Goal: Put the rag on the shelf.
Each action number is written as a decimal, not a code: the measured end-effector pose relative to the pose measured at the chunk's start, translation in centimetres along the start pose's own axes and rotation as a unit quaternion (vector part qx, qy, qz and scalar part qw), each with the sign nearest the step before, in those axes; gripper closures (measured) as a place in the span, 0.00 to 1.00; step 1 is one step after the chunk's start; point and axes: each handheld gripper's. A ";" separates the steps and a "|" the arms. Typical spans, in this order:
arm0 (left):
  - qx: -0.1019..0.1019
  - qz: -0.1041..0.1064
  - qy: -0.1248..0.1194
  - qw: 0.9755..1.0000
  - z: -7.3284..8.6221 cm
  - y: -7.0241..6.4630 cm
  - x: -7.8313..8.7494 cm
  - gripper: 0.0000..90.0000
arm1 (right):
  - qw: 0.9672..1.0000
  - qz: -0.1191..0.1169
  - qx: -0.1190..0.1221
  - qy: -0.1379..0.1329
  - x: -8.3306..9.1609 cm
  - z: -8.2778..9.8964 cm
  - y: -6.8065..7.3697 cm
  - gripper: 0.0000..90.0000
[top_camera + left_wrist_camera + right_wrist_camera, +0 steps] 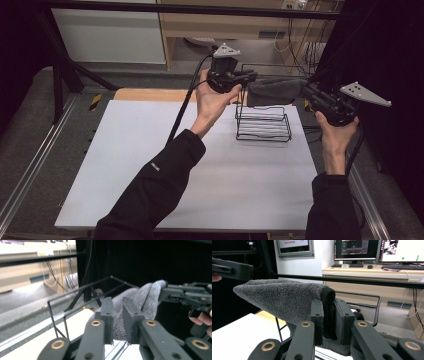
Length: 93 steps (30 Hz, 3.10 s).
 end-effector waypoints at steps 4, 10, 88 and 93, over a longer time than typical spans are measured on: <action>-0.005 0.017 0.026 1.000 0.6 -0.5 -1.1 0.99 | 1.000 -0.004 -0.002 0.002 0.1 0.4 -0.1 0.87; -0.019 0.018 0.038 0.999 1.4 -0.9 -1.4 1.00 | 1.000 -0.006 0.002 0.006 0.4 0.6 0.0 0.84; 0.007 -0.104 0.132 0.986 24.0 6.8 14.4 0.09 | 0.975 -0.139 0.000 0.170 -3.0 8.4 10.8 0.01; 0.025 -0.103 0.122 0.987 27.1 7.4 15.7 0.09 | 0.971 -0.147 -0.008 0.190 -3.7 11.6 10.6 0.01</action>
Point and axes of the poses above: each handheld gripper's, and its own axes: x roughly backward along the jaws, z roughly out of its underside, y roughly to its left, and after that the axes turned 7 degrees about y, right-handed
